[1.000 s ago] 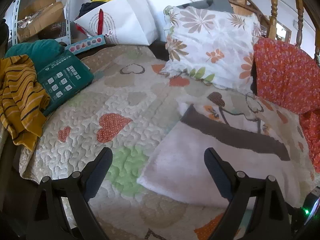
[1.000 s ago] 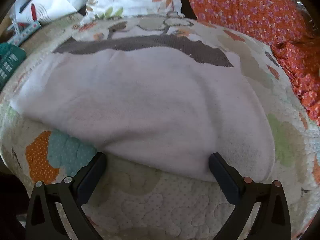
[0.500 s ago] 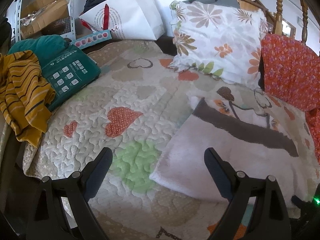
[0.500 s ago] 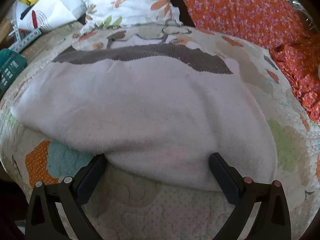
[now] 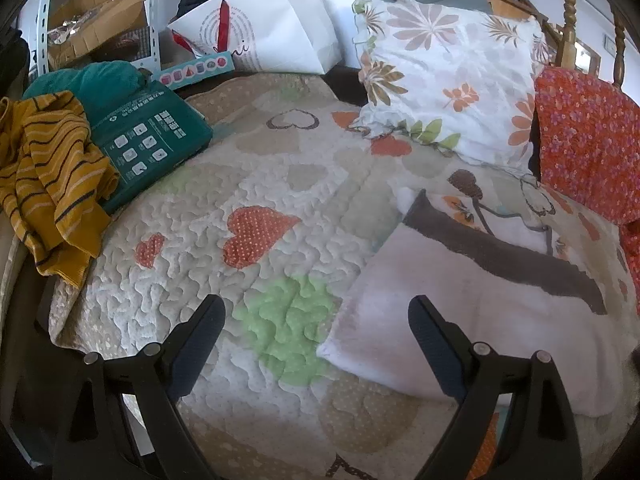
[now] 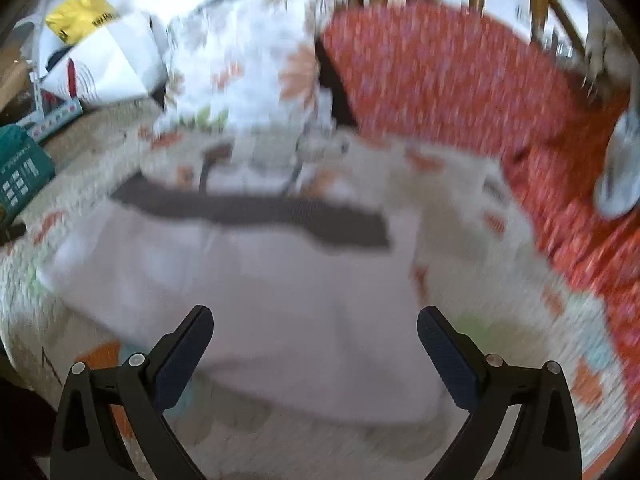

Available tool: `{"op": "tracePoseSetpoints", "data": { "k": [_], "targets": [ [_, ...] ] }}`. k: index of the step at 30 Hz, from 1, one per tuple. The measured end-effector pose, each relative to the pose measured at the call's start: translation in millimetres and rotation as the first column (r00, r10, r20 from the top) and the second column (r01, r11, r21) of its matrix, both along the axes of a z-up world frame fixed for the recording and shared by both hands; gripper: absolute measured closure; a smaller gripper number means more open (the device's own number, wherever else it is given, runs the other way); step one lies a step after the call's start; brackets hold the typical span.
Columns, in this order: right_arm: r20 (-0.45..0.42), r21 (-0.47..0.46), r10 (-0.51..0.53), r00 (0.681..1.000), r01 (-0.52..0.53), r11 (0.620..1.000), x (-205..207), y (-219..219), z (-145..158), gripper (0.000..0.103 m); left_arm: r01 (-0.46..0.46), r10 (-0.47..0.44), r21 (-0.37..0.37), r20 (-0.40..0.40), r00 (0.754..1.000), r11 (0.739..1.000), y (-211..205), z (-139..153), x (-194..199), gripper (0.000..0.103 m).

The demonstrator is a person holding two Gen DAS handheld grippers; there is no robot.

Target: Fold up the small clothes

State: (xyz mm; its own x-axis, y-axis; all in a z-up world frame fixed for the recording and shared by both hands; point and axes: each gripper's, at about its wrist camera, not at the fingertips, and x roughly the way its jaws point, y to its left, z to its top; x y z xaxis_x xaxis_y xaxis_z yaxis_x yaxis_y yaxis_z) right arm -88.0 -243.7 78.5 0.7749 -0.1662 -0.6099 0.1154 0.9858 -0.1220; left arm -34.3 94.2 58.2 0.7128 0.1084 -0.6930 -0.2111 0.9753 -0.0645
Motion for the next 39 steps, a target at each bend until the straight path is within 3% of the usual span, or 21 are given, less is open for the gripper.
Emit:
{"op": "tracePoseSetpoints", "data": {
  "k": [3,8,15,23,34,39],
  "targets": [
    [0.056,0.016,0.002,0.998,-0.003,1.0,3.0,-8.6,22.3,0.0,0.006,-0.006,0.002,0.009,1.0,1.0,-1.4,1.3,-0.7,0.011],
    [0.017,0.166,0.018,1.0,-0.021,0.986,23.6,-29.2,28.5,0.0,0.013,-0.013,0.01,-0.003,1.0,1.0,-4.5,-2.4,2.4,0.011],
    [-0.007,0.191,-0.005,1.0,0.006,0.982,27.0,-38.7,6.5,0.0,-0.001,0.002,0.011,-0.052,0.999,1.0,2.8,-15.1,14.0,0.011],
    [-0.184,0.316,0.034,0.982,0.027,0.948,40.7,-50.5,-37.6,0.0,-0.046,0.049,0.031,-0.117,0.992,0.998,18.8,-35.2,21.1,0.011],
    [-0.202,0.216,0.076,0.977,-0.031,0.976,45.1,-23.3,-48.3,0.0,-0.009,0.014,0.034,-0.139,0.99,0.999,13.8,-38.4,23.1,0.011],
    [-0.213,0.231,0.083,0.974,-0.033,0.972,46.4,-23.4,-51.8,0.0,-0.003,0.005,0.016,-0.168,0.986,1.0,12.4,-45.1,28.2,0.011]
  ]
}}
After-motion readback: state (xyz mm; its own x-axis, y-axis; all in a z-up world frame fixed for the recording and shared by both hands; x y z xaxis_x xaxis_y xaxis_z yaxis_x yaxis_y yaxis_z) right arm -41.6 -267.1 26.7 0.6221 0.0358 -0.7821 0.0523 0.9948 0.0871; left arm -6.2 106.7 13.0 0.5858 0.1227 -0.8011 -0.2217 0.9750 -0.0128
